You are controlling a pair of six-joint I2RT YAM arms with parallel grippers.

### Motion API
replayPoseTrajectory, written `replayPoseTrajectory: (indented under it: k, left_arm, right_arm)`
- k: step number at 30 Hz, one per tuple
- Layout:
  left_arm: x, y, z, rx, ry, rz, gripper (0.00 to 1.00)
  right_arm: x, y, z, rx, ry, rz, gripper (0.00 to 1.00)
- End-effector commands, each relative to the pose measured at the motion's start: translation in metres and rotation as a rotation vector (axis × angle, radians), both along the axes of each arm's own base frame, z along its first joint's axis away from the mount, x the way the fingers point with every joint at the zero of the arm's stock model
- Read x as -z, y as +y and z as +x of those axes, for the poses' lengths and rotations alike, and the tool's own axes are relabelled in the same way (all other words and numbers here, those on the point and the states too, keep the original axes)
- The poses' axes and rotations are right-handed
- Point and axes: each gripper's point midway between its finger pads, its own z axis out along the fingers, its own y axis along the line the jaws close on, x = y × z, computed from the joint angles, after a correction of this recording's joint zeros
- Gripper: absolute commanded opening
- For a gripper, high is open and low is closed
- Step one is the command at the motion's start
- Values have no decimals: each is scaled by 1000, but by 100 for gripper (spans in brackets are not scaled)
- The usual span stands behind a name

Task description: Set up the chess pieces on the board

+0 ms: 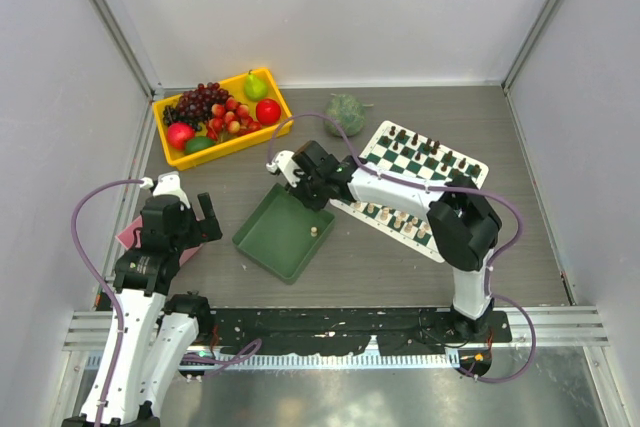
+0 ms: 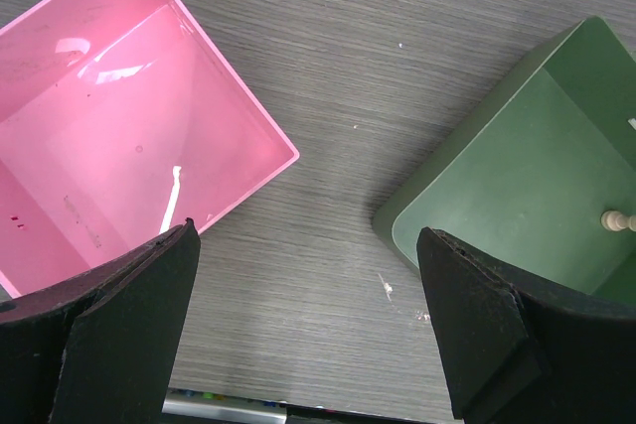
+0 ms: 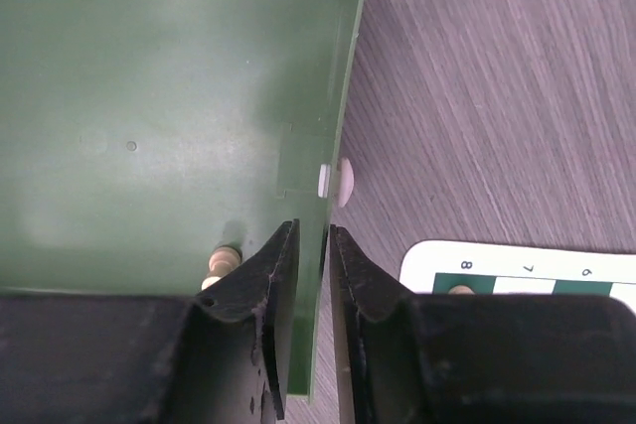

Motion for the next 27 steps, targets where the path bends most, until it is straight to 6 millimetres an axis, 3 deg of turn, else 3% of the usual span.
replayPoseTrajectory:
  k: [1, 9, 13, 21, 27]
  left_arm:
    - [-11, 0, 6, 1, -44, 1, 99]
    - [-12, 0, 5, 1, -47, 2, 99]
    - [-13, 0, 6, 0, -52, 2, 99]
    - [-12, 0, 6, 2, -49, 2, 99]
    - [-12, 0, 6, 1, -48, 2, 99]
  right_arm:
    - [-34, 9, 17, 54, -58, 19, 28]
    - [-75, 3, 16, 131, -75, 68, 49]
    - [-85, 2, -5, 152, 3, 130, 52]
    - [-39, -1, -51, 191, 180, 81, 54]
    - [-12, -8, -57, 213, 210, 23, 55]
